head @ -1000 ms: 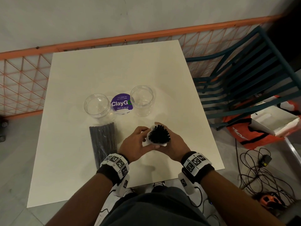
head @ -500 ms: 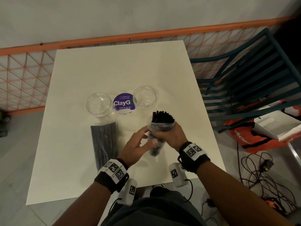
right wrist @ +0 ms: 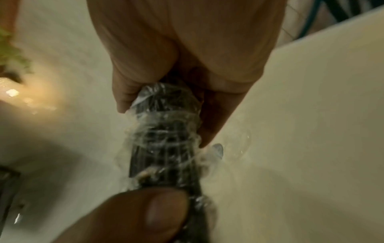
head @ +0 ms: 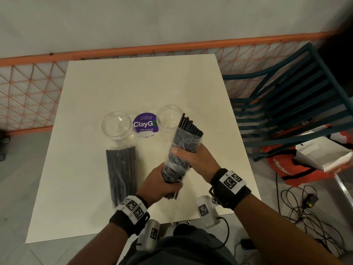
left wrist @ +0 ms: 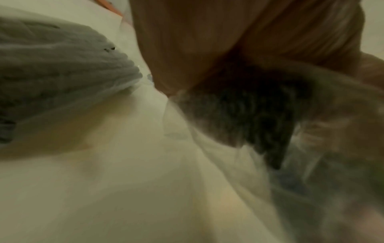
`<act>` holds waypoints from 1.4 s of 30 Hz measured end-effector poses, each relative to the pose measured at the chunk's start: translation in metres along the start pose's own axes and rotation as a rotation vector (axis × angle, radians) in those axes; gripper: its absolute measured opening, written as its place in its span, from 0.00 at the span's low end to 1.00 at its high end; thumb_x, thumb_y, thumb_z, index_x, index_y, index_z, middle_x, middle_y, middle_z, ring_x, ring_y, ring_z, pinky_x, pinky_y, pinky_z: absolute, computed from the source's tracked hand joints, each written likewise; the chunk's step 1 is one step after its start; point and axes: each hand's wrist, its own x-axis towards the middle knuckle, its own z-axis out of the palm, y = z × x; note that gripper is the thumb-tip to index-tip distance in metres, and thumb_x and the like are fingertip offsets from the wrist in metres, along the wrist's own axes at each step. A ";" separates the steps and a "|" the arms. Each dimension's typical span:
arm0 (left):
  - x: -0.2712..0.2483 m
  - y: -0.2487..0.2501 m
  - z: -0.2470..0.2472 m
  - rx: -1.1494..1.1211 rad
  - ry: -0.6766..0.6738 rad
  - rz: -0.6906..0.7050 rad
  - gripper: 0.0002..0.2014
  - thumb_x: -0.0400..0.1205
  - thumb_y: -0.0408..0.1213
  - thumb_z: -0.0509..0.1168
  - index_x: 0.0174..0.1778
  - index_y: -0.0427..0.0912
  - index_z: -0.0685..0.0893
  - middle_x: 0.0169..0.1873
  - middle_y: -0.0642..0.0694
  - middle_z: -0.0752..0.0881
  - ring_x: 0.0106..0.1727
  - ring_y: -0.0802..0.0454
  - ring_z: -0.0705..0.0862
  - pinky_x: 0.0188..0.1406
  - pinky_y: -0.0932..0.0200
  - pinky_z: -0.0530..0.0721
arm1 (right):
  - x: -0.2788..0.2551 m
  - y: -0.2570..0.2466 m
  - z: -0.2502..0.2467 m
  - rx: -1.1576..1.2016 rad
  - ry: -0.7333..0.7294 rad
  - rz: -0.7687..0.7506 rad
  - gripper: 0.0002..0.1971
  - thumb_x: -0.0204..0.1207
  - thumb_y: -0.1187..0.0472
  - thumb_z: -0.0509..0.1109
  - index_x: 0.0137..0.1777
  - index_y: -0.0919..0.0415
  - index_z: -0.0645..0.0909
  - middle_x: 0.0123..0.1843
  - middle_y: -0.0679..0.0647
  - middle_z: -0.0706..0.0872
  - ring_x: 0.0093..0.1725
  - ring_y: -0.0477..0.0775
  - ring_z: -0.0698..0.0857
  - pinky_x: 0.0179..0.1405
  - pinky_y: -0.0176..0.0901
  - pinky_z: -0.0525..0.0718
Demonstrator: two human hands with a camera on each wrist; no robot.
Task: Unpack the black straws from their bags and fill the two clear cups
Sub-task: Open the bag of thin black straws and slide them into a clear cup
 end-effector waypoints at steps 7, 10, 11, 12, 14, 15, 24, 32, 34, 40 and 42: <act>-0.004 0.028 -0.017 -0.169 -0.022 0.030 0.10 0.70 0.29 0.75 0.45 0.42 0.87 0.30 0.46 0.91 0.29 0.52 0.88 0.26 0.59 0.83 | -0.022 -0.039 -0.034 -0.853 0.233 -0.237 0.63 0.54 0.20 0.71 0.85 0.51 0.51 0.79 0.51 0.69 0.69 0.51 0.78 0.60 0.50 0.83; -0.003 0.035 -0.029 -0.187 -0.020 -0.004 0.14 0.68 0.31 0.77 0.48 0.44 0.88 0.36 0.46 0.92 0.36 0.50 0.90 0.34 0.54 0.86 | -0.025 -0.048 -0.036 -1.458 0.139 -0.818 0.49 0.67 0.38 0.75 0.84 0.52 0.56 0.81 0.58 0.70 0.77 0.64 0.71 0.74 0.66 0.72; -0.004 0.037 -0.032 -0.170 -0.035 -0.008 0.14 0.67 0.30 0.76 0.48 0.43 0.87 0.36 0.46 0.92 0.37 0.50 0.89 0.37 0.52 0.86 | -0.023 -0.049 -0.030 -1.569 0.027 -0.914 0.43 0.71 0.45 0.70 0.84 0.53 0.56 0.83 0.58 0.67 0.81 0.66 0.66 0.77 0.70 0.65; -0.003 0.040 -0.034 -0.133 -0.059 -0.007 0.13 0.67 0.29 0.76 0.47 0.43 0.87 0.35 0.47 0.91 0.37 0.52 0.88 0.38 0.53 0.85 | -0.019 -0.050 -0.024 -1.646 -0.066 -0.960 0.38 0.75 0.49 0.64 0.85 0.54 0.57 0.85 0.58 0.64 0.84 0.68 0.61 0.80 0.72 0.58; -0.004 0.045 -0.037 -0.043 -0.129 0.003 0.12 0.65 0.30 0.76 0.43 0.43 0.87 0.34 0.48 0.90 0.37 0.54 0.88 0.41 0.54 0.86 | -0.004 -0.048 -0.012 -1.743 -0.217 -1.008 0.29 0.83 0.55 0.52 0.85 0.55 0.58 0.86 0.58 0.62 0.85 0.69 0.57 0.81 0.74 0.51; -0.005 0.049 -0.038 -0.002 -0.170 0.009 0.11 0.65 0.31 0.76 0.42 0.44 0.88 0.34 0.48 0.90 0.37 0.54 0.87 0.43 0.54 0.86 | 0.003 -0.048 -0.007 -1.768 -0.281 -1.026 0.26 0.84 0.57 0.48 0.83 0.55 0.61 0.84 0.59 0.67 0.84 0.69 0.60 0.81 0.73 0.52; -0.014 0.121 -0.075 0.027 -0.169 0.021 0.23 0.70 0.66 0.72 0.52 0.54 0.91 0.47 0.47 0.94 0.51 0.47 0.92 0.55 0.46 0.86 | 0.053 -0.066 0.003 -1.263 -0.226 -1.075 0.15 0.71 0.51 0.68 0.55 0.52 0.83 0.45 0.51 0.89 0.44 0.59 0.87 0.51 0.51 0.81; 0.009 0.196 -0.102 -0.115 0.092 0.243 0.32 0.81 0.68 0.48 0.68 0.52 0.83 0.57 0.45 0.92 0.47 0.48 0.92 0.44 0.52 0.87 | 0.089 -0.106 -0.006 -0.325 0.309 -0.485 0.22 0.58 0.48 0.76 0.47 0.60 0.79 0.34 0.38 0.81 0.32 0.30 0.82 0.35 0.17 0.76; 0.025 0.200 -0.092 0.071 0.179 0.346 0.20 0.84 0.60 0.55 0.63 0.55 0.83 0.56 0.52 0.89 0.51 0.53 0.90 0.50 0.51 0.86 | 0.095 -0.108 0.001 -0.181 0.256 -0.441 0.15 0.63 0.60 0.80 0.46 0.59 0.80 0.36 0.41 0.85 0.33 0.30 0.85 0.37 0.22 0.81; 0.041 0.193 -0.095 0.050 0.252 0.341 0.23 0.83 0.60 0.60 0.71 0.56 0.79 0.57 0.51 0.87 0.47 0.55 0.91 0.49 0.52 0.88 | 0.124 -0.094 -0.005 0.294 0.366 -0.316 0.20 0.62 0.64 0.78 0.56 0.65 0.83 0.50 0.57 0.91 0.50 0.56 0.90 0.53 0.53 0.90; 0.031 0.173 -0.103 0.057 0.310 0.297 0.24 0.78 0.62 0.62 0.67 0.56 0.81 0.55 0.45 0.88 0.43 0.54 0.91 0.45 0.53 0.87 | 0.133 -0.085 -0.008 0.407 0.399 -0.252 0.19 0.61 0.66 0.77 0.54 0.63 0.84 0.47 0.55 0.91 0.47 0.56 0.90 0.51 0.54 0.89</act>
